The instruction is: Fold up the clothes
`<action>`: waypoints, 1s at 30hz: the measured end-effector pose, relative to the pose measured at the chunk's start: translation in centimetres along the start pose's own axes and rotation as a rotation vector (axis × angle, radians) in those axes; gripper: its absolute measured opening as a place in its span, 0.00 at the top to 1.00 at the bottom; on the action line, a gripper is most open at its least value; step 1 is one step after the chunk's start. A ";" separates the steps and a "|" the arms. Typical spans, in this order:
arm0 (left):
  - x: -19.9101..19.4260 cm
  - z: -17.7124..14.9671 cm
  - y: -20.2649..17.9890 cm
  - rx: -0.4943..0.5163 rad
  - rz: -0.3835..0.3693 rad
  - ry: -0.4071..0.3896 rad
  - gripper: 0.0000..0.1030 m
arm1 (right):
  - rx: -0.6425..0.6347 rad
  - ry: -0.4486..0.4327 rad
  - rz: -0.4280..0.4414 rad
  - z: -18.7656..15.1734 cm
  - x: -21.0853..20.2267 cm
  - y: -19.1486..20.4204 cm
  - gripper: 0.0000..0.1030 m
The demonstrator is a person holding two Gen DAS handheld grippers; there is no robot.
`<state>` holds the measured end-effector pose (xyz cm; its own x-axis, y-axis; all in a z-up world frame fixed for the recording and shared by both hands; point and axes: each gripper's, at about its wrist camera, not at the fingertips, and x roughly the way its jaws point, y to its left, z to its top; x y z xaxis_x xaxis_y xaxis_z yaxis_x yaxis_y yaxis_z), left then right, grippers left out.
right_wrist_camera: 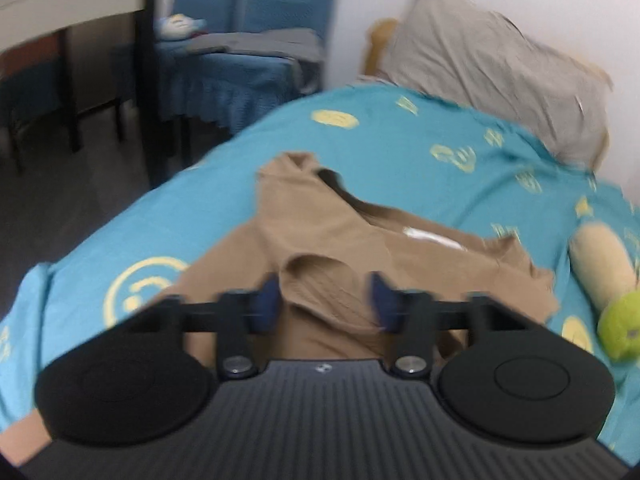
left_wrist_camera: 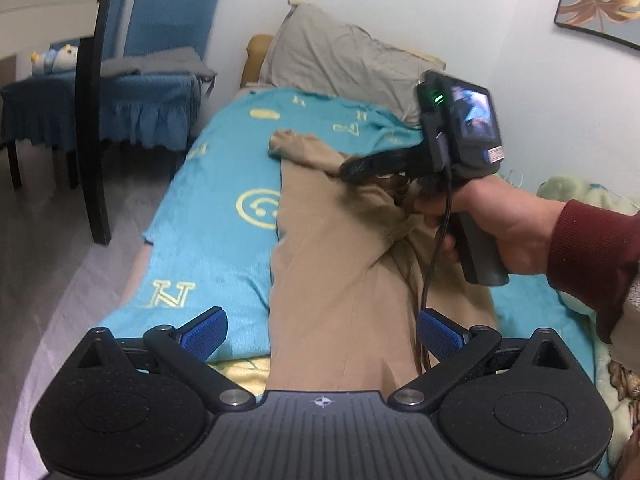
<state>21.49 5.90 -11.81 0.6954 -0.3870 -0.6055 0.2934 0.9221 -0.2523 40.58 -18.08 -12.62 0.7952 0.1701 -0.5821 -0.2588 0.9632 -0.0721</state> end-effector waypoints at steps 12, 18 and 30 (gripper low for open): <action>0.7 -0.8 -0.3 0.028 0.002 -0.004 0.01 | 0.495 -0.127 -0.185 -1.3 1.1 -9.9 0.94; 1.6 -0.4 -0.2 0.035 0.032 0.005 0.01 | 0.494 -0.077 -0.135 -2.3 -0.5 -10.5 0.90; -0.7 -0.4 1.8 -0.172 0.022 0.044 0.02 | 0.596 -0.030 0.033 -5.6 -18.7 -7.0 0.15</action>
<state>21.23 7.84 -12.12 0.6702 -0.3695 -0.6437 0.1593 0.9186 -0.3616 24.46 -29.13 -5.79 0.8095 0.1998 -0.5521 0.0612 0.9065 0.4177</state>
